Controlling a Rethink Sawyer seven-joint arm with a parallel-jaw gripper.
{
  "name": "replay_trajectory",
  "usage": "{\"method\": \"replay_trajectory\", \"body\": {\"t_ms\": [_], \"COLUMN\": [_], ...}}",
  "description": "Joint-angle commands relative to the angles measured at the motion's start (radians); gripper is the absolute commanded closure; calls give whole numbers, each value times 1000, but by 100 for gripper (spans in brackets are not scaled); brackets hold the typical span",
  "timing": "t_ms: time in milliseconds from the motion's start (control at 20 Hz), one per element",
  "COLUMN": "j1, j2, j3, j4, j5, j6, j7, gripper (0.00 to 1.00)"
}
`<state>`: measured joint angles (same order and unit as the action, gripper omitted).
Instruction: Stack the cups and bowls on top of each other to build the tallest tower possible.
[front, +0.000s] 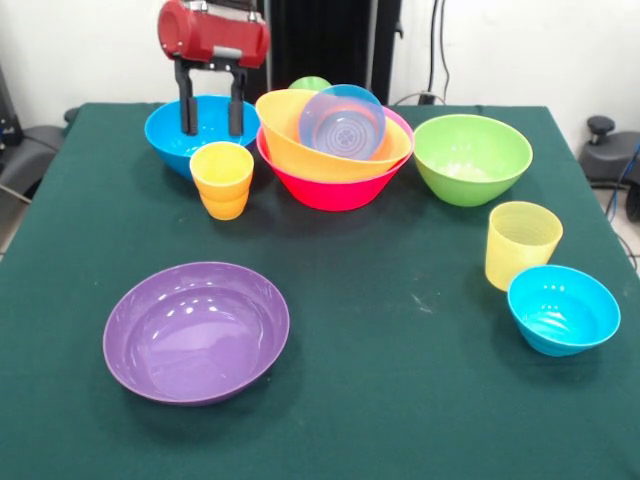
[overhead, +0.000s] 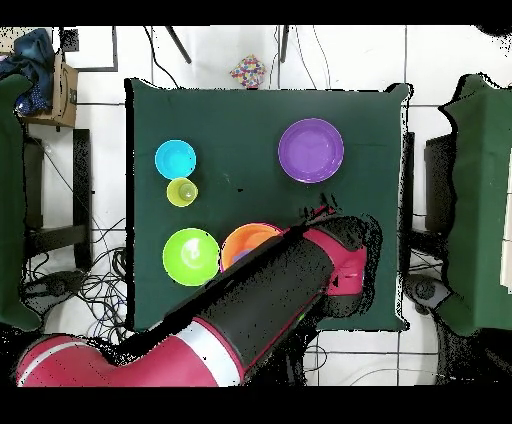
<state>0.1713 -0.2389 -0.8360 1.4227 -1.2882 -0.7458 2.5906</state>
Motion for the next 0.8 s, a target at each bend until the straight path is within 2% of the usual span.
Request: {"method": "replay_trajectory", "body": {"t_ms": [50, 800], "j1": [58, 54], "j2": [129, 162], "j3": [-37, -27], "j4": [-113, -119], "j5": [-402, -393], "j6": [-218, -186], "j7": [660, 633], "gripper": [0, 0]}}
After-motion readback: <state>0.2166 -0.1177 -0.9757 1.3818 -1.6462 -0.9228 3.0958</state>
